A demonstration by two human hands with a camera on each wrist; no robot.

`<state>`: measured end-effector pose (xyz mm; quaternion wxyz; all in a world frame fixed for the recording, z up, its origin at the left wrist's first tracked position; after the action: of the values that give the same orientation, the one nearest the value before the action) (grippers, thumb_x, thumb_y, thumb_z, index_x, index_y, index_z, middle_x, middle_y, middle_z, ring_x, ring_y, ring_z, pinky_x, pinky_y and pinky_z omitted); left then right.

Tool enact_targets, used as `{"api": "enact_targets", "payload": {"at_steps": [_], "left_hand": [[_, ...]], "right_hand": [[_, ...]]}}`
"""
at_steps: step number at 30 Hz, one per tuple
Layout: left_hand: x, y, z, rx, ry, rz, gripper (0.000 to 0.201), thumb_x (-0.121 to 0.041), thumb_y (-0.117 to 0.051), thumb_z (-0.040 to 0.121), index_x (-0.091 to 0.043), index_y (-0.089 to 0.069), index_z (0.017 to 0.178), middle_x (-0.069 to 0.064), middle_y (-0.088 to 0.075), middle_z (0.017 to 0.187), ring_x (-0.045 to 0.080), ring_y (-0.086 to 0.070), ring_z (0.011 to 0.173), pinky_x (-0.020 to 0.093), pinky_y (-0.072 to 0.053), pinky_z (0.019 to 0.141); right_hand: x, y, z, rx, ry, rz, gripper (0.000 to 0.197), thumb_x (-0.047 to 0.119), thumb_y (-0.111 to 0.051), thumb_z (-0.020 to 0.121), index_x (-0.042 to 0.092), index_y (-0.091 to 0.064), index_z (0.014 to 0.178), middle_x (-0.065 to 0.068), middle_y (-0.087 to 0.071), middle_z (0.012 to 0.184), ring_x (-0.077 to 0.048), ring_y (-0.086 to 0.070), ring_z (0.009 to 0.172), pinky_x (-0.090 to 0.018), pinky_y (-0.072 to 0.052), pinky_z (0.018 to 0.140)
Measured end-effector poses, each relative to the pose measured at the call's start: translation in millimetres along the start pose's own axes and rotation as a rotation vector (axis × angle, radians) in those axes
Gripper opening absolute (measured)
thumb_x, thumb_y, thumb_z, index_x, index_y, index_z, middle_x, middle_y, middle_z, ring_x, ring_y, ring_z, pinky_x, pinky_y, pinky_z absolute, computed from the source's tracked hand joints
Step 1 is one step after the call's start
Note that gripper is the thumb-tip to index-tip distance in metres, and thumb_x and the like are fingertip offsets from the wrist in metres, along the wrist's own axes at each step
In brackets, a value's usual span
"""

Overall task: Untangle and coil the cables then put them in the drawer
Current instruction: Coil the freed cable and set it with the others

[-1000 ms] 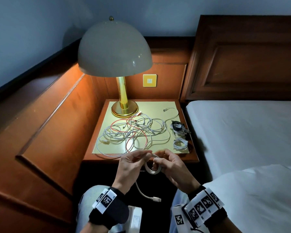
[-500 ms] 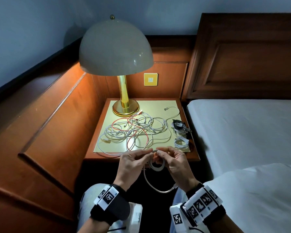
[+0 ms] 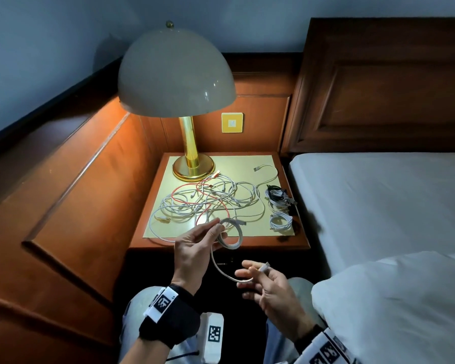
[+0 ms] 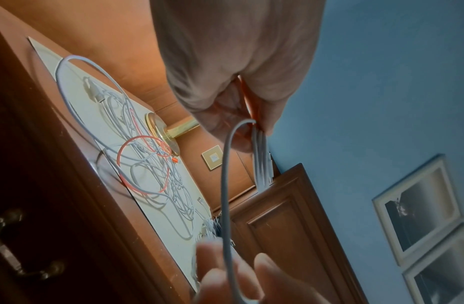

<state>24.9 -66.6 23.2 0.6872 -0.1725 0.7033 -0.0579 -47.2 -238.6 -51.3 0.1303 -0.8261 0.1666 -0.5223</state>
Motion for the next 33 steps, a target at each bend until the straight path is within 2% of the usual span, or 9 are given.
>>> {"api": "enact_targets", "payload": {"at_steps": [3,8,14,17,20,23,26,30,33], "left_hand": [[-2.4,1.6,0.8,-0.014,0.006,-0.024,0.030,-0.011,-0.077,0.081,-0.001,-0.076,0.109,0.019,-0.076,0.099,0.029,-0.074,0.086,0.044,-0.060,0.084],[-1.2,-1.1,-6.5,0.024,0.069,-0.130,0.032,-0.010,-0.073,0.080,0.003,-0.073,0.110,0.021,-0.076,0.095,0.025,-0.073,0.080,0.034,-0.063,0.074],[5.3,-3.5,-16.0,0.046,0.100,-0.155,0.031,-0.009,-0.072,0.080,0.005,-0.073,0.108,0.023,-0.074,0.089,0.027,-0.073,0.076,0.034,-0.062,0.071],[5.6,-2.0,-17.0,0.047,0.103,-0.159,0.028,-0.007,-0.071,0.081,0.005,-0.074,0.107,0.023,-0.074,0.088,0.027,-0.074,0.074,0.030,-0.060,0.065],[6.1,-0.2,-17.2,0.038,0.102,-0.150,0.025,-0.004,-0.070,0.085,0.005,-0.073,0.107,0.025,-0.074,0.089,0.027,-0.074,0.074,0.031,-0.061,0.067],[6.8,-1.1,-18.2,0.043,0.105,-0.138,0.022,-0.001,-0.068,0.087,0.005,-0.073,0.108,0.025,-0.074,0.089,0.028,-0.073,0.075,0.033,-0.062,0.071],[7.2,-2.3,-19.9,0.047,0.107,-0.128,0.023,-0.001,-0.069,0.086,0.005,-0.073,0.108,0.026,-0.074,0.092,0.029,-0.073,0.078,0.035,-0.063,0.075],[6.7,-1.3,-20.0,0.033,0.097,-0.131,0.032,-0.009,-0.074,0.078,0.004,-0.074,0.108,0.027,-0.074,0.098,0.031,-0.073,0.083,0.036,-0.063,0.077],[8.5,0.1,-19.8,0.024,0.091,-0.115,0.036,-0.011,-0.076,0.076,0.005,-0.074,0.108,0.030,-0.073,0.100,0.041,-0.071,0.092,0.050,-0.058,0.090]], "right_hand": [[20.8,-9.8,-2.0,-0.004,0.152,-0.024,0.022,0.014,-0.051,0.103,0.003,-0.059,0.121,-0.014,-0.073,0.088,-0.016,-0.060,0.059,-0.023,-0.047,0.053],[48.4,-17.0,8.0,0.054,0.247,-0.187,0.023,0.017,-0.057,0.100,0.000,-0.049,0.113,-0.018,-0.066,0.076,-0.010,-0.042,0.038,-0.019,-0.033,0.037],[58.7,-35.4,9.2,0.223,0.202,-0.373,0.015,0.009,-0.061,0.099,-0.003,-0.068,0.094,-0.014,-0.063,0.070,-0.014,-0.046,0.043,-0.023,-0.036,0.040],[57.8,-36.8,9.2,0.270,0.145,-0.316,0.021,0.004,-0.056,0.089,-0.006,-0.069,0.101,-0.017,-0.058,0.079,-0.018,-0.044,0.053,-0.027,-0.038,0.048],[60.8,-42.6,4.7,0.310,0.150,-0.157,0.022,0.008,-0.057,0.091,0.003,-0.072,0.106,-0.011,-0.060,0.078,-0.018,-0.046,0.057,-0.027,-0.040,0.050],[68.3,-43.4,-0.2,0.214,0.279,-0.198,0.034,0.019,-0.074,0.091,0.011,-0.054,0.117,-0.007,-0.057,0.066,-0.021,-0.044,0.052,-0.029,-0.039,0.047],[76.1,-40.1,-4.1,0.081,0.448,-0.280,0.035,0.022,-0.077,0.089,0.019,-0.047,0.107,-0.005,-0.058,0.061,-0.019,-0.045,0.047,-0.029,-0.039,0.044],[83.6,-41.0,-12.5,-0.028,0.671,-0.488,0.018,0.012,-0.071,0.093,0.024,-0.062,0.103,0.001,-0.069,0.068,-0.013,-0.059,0.049,-0.032,-0.049,0.050],[87.0,-39.6,-15.4,-0.077,0.727,-0.555,0.021,0.006,-0.072,0.091,0.025,-0.074,0.100,0.015,-0.072,0.078,-0.007,-0.067,0.063,-0.020,-0.051,0.062]]}}
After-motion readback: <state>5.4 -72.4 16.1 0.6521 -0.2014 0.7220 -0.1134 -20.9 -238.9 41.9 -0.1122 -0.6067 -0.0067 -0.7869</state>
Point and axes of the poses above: each hand's wrist, its own z-axis towards the middle knuckle, its own y-axis out of the back of the hand, x = y × z, the point moved 8 cm from there along z, towards the middle knuckle
